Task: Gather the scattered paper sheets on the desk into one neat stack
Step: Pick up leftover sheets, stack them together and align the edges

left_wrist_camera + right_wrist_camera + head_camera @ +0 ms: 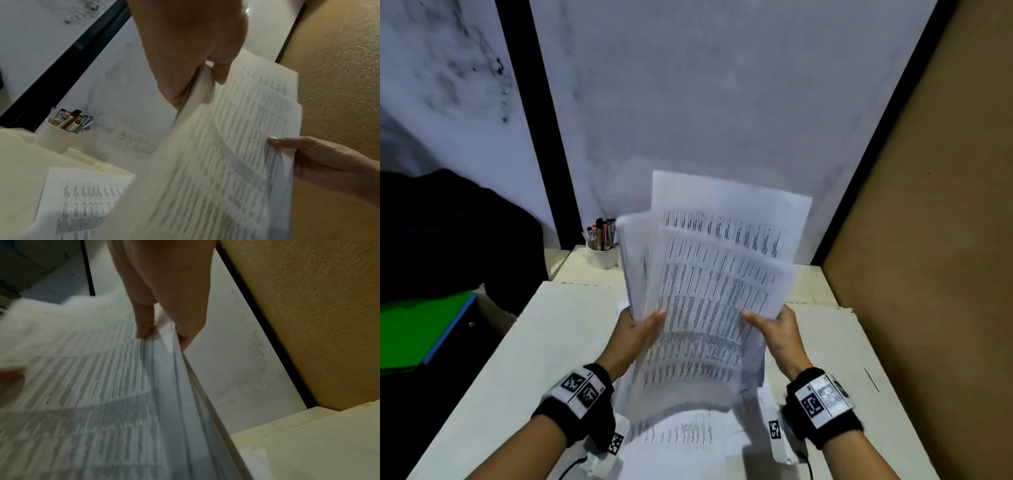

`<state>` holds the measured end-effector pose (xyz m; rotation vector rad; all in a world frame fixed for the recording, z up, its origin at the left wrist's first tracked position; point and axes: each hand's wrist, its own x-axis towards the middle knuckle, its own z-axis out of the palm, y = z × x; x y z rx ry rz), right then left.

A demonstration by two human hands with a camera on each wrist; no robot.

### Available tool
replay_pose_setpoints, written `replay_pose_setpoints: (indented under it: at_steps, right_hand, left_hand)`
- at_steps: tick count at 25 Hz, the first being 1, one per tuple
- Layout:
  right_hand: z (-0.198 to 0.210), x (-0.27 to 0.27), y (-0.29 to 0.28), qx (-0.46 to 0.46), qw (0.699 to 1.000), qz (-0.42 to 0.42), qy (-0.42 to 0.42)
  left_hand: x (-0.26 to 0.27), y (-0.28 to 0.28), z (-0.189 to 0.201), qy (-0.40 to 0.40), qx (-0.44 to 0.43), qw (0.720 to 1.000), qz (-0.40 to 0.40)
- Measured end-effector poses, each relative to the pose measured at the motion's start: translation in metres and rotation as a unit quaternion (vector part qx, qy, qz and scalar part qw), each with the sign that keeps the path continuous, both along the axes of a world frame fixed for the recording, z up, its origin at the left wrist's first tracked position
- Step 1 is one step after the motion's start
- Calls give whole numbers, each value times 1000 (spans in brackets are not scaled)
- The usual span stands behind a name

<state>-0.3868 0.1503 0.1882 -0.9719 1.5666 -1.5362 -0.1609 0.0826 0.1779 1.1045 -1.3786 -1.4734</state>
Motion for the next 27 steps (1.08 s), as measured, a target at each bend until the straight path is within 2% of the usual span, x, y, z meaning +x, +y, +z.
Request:
replay_pose_setpoints:
  at_steps: [5,7,11,13,15,16,18,20,23,24,27]
  right_hand:
    - [-18,11,-2,39,998,46,-16]
    - [-18,12,-3,28,999,31,-22]
    - [-18,4,-7,-11,998,22,-60]
    - [-36,8,-5,42,996,54,-49]
    - [-63,14,-3,112,991,70,-21]
    - [-72,16,-4,130,990,49,-9]
    - [-72,13,-6,131,991,-12,19]
    - [-56,5,-5,121,990,-65,16]
    - [-36,-16,1,93,987,-129,-24]
    - [-34,-21,4,96,985,-142,-30]
    - [-41,-33,4,116,977,-178,-32]
  left_hand:
    - [-3,3,-6,-27,14,999,-33]
    - [-6,1,-2,-21,23,999,-8]
    - [-8,-4,7,-15,-16,1000,8]
    - [-9,-6,-4,-23,1,1000,-4]
    - [-6,-14,-34,-77,32,996,-29]
    - [-1,-20,-52,-115,57,990,-58]
    - [17,-26,-87,-204,109,969,-85]
    - [42,-29,-123,-330,135,934,-30]
    - [79,-18,-157,-507,167,843,59]
    - [84,-13,-162,-529,170,828,76]
    - [79,-3,-164,-551,163,815,79]
